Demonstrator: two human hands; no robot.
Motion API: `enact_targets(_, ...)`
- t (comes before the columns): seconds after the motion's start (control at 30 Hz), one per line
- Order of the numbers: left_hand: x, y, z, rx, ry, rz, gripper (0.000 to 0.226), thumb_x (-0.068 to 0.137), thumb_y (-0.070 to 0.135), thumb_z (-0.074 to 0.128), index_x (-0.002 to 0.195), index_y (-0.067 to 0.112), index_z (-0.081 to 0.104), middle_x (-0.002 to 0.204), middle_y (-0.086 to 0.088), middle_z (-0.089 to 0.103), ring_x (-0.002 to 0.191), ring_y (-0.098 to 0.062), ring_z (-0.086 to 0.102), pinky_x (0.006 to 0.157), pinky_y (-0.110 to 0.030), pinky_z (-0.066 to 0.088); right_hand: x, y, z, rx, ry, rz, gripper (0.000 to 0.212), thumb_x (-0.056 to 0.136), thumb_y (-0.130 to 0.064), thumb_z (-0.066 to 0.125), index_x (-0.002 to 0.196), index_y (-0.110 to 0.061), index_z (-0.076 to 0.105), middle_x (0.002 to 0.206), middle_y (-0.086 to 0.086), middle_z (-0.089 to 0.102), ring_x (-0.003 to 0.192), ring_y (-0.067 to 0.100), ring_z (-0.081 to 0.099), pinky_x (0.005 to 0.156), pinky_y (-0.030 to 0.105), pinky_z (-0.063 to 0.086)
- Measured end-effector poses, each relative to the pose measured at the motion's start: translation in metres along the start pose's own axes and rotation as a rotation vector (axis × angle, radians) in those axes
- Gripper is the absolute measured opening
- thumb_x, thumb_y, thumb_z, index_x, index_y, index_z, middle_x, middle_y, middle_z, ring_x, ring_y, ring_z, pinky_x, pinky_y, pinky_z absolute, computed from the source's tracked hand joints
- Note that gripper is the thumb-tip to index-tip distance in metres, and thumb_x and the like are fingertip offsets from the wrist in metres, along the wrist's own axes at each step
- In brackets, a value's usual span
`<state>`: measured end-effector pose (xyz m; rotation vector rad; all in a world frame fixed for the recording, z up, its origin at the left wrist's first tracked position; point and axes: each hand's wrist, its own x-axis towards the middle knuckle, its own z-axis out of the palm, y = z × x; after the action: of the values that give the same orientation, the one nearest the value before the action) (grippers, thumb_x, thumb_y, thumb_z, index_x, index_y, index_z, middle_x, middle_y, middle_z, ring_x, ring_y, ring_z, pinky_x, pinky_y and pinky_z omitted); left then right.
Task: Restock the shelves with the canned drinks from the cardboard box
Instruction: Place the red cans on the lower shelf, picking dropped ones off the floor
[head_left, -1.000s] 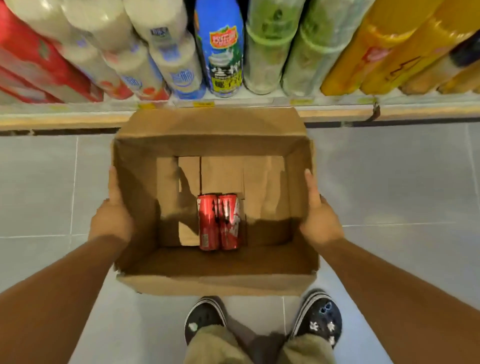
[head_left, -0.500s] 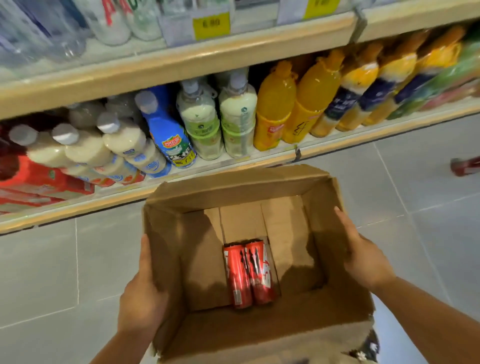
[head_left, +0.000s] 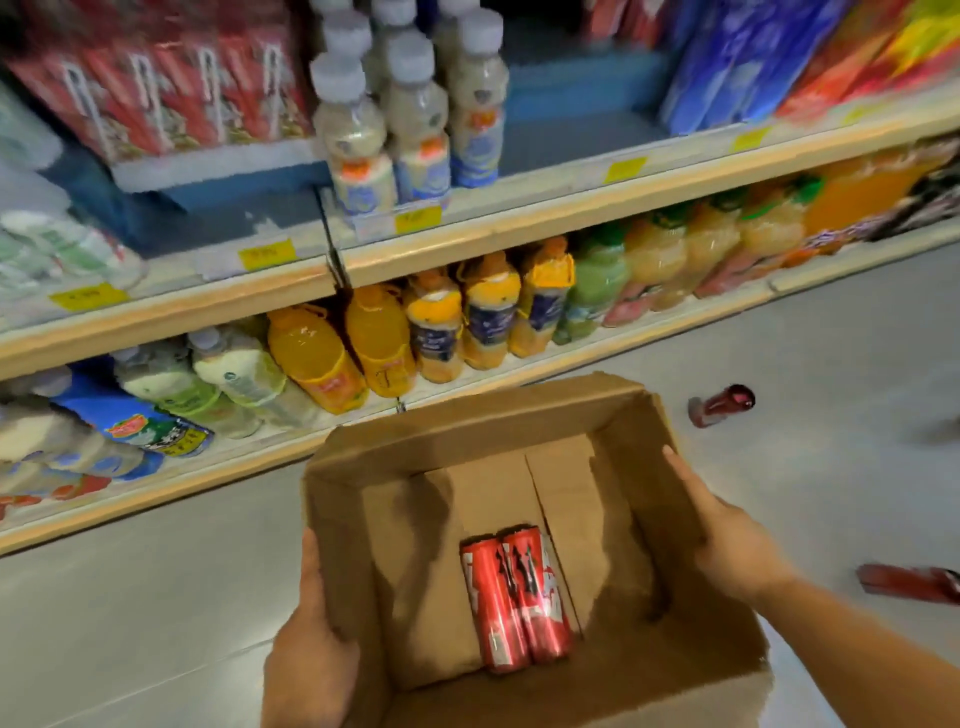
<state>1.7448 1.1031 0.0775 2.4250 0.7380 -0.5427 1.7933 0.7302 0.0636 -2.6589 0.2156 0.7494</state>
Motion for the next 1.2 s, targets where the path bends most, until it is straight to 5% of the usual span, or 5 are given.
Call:
enact_targets(0.3,0.020,0.112,0.096,-0.060,-0.098,-0.009,0.088,0.092,0.016,0.046,0.141,0.043,-0.023,0.070,0.003,0.051,0.058,-0.011,0.049,0.070,-0.032,0.050,0.081,0.095,-0.068,0.001,0.022,0.119,0.100,0.082,0.010,0.048,0.138,-0.052,-0.007,0.092,0.004,0.049,0.061,0.015,0.054,0.048,0.020,0.035)
enact_targets(0.43,0.040,0.132,0.147,-0.051,-0.117,-0.028,0.092,0.092,0.014,0.045,0.133,0.049,-0.029,0.097,-0.010,0.066,0.081,-0.026,0.065,0.086,-0.044,0.053,0.121,0.134,-0.060,-0.014,-0.016,0.148,0.104,0.080,0.011,0.048,0.132,-0.059,-0.008,0.081,0.003,0.053,0.060,0.020,0.055,0.052,0.027,0.038)
enact_targets(0.53,0.058,0.142,0.186,-0.015,-0.106,-0.029,0.094,0.092,0.018,0.047,0.125,0.055,-0.034,0.121,-0.017,0.060,0.095,-0.032,0.064,0.093,-0.049,0.049,0.153,0.161,-0.043,0.031,-0.055,0.153,0.105,0.080,0.011,0.047,0.132,-0.064,-0.005,0.112,0.015,0.057,0.074,0.026,0.058,0.064,0.032,0.044)
enact_targets(0.67,0.078,0.145,0.229,-0.017,-0.100,-0.094,0.098,0.091,0.020,0.053,0.135,0.049,-0.029,0.090,-0.005,0.059,0.062,-0.012,0.052,0.084,-0.042,0.052,0.194,0.188,-0.020,0.039,-0.099,0.173,0.101,0.082,0.009,0.047,0.135,-0.061,-0.004,0.135,0.019,0.047,0.104,0.039,0.057,0.085,0.047,0.047)
enact_targets(1.2,0.128,0.168,0.321,0.014,0.004,-0.140,0.104,0.087,0.007,0.054,0.131,0.050,-0.030,0.090,-0.011,0.061,0.073,-0.025,0.059,0.073,-0.045,0.055,0.294,0.233,0.015,0.043,-0.090,0.157,0.101,0.080,0.015,0.040,0.138,-0.057,-0.001,0.134,0.019,0.047,0.108,0.041,0.055,0.090,0.047,0.045)
